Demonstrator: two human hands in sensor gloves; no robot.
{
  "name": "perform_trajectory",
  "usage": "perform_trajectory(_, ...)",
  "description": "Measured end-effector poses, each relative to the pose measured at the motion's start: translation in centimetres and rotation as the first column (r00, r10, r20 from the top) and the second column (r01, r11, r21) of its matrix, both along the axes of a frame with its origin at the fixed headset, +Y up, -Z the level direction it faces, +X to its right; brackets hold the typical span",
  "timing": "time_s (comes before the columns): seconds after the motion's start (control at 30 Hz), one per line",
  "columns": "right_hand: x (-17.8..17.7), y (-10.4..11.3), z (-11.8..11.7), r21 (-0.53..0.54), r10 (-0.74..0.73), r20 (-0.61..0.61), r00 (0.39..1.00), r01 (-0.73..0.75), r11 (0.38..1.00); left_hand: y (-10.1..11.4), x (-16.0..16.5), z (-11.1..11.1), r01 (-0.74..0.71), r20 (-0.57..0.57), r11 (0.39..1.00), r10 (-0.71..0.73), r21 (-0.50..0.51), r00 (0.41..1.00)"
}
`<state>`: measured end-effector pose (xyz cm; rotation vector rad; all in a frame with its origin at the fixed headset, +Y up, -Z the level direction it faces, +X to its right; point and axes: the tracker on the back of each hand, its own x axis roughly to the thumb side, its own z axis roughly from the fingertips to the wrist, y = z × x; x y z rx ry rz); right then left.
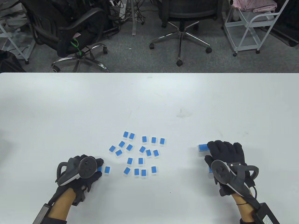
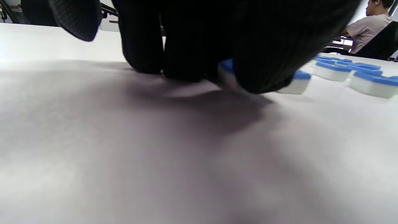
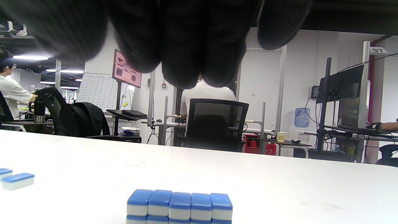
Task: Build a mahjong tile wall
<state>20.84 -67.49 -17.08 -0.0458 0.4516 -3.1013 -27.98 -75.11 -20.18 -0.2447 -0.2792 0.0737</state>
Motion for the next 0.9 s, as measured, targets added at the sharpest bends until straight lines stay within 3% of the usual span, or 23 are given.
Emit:
perform_trajectory(0.7,-0.4,-0.1,0.2,-0.001,0.006,-0.029,1.000,-0.006,1.000,-0.5,0.5,0.2,-0.053,0.017,0.999,0.053,-0.005,0.998)
perform_trajectory(0.8,-0.4,-0.1,0.3,0.002,0.011,-0.027,1.000,-0.011,1.000,-0.3,0.2,0.1,-0.064,0.011,0.997,0.065,-0.035,0.998)
perform_trajectory(0.9,-0.6,0.1,0.5,0.012,0.013,-0.028,1.000,-0.013,1.000,0.0,-1.0,-0.1,-0.165,-0.036,0.982,0.162,-0.088,0.986)
